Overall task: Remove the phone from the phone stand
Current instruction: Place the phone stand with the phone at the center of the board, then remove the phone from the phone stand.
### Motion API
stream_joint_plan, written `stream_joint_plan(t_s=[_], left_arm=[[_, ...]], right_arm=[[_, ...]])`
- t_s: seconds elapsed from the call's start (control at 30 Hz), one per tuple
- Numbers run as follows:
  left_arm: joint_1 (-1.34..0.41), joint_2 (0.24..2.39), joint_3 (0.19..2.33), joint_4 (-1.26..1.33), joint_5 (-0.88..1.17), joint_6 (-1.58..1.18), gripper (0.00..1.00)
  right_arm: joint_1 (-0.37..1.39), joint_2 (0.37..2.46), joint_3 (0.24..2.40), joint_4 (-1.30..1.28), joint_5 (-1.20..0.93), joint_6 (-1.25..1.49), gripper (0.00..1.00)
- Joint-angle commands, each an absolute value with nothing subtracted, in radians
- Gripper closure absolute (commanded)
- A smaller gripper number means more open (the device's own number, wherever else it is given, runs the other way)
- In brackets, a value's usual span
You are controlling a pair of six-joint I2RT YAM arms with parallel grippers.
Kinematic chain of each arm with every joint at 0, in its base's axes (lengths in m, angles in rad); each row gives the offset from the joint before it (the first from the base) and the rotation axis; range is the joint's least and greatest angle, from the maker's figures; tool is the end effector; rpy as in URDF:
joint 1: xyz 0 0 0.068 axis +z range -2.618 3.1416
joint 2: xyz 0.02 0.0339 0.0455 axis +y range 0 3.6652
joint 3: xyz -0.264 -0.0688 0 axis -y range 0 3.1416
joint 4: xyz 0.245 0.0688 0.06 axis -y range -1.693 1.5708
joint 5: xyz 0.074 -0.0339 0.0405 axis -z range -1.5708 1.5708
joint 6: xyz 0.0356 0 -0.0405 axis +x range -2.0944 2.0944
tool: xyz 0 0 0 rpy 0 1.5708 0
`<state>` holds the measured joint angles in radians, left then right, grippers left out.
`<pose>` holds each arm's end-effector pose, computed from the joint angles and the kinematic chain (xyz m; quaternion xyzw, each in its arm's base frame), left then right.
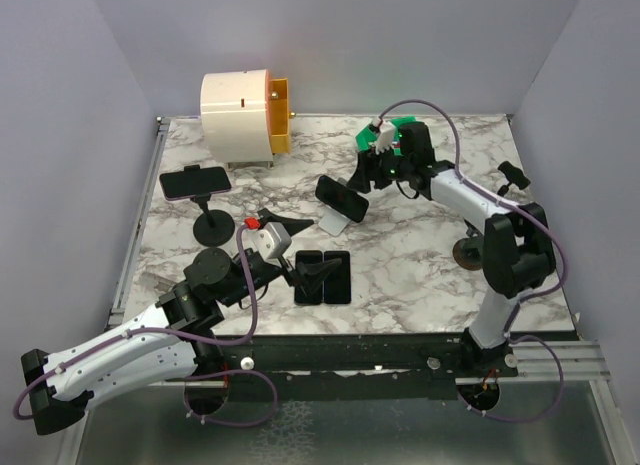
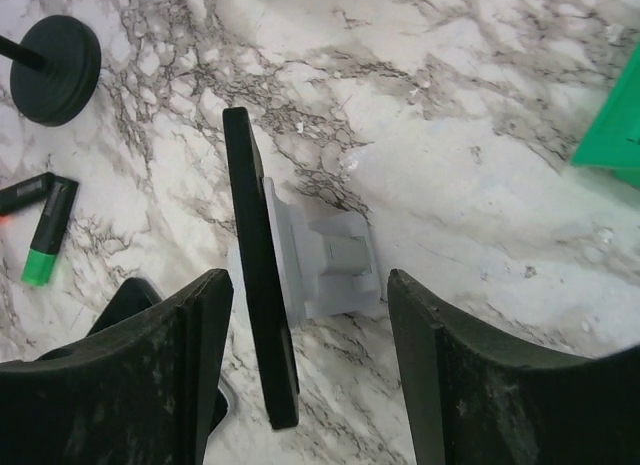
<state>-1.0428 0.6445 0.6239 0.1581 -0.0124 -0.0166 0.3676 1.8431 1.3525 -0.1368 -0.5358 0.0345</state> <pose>0.0829 -0.1412 0.3421 0.3184 0.5746 -0.3775 0.6527 0.3855 0.1679 0.2439 -0.2610 0.8272 0.3186 0.3823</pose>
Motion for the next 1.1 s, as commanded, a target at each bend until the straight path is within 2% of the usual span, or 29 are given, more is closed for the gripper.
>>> stream_joint_plan(t_s=[0.0,0.2,0.37,0.7,1.07], left_arm=[[-1.048,0.64,0.613,0.152,-0.039,-0.005,0.01],[-1.047,0.642,0.611,0.155,-0.044,-0.005,0.01],[-1.048,0.655,0.613,0.155,-0.057,-0.005,0.01],[-1.048,0.675,0.609,0.153,-0.078,0.02,0.01],[-1.048,0.684,0.602,0.157,-0.086,0.029,0.01]], right_arm=[[0.371,1.659,1.248,-0.012,-0.384,0.115,0.3],[0.371,1.552,1.123,-0.045,-0.483,0.125,0.29],[0.371,1.495,1.004,0.013,-0.468,0.184,0.29],[0.371,1.514,0.876,0.202,-0.461,0.232,0.29],[0.372,1.575,0.818,0.353,-0.45,0.235,0.37]])
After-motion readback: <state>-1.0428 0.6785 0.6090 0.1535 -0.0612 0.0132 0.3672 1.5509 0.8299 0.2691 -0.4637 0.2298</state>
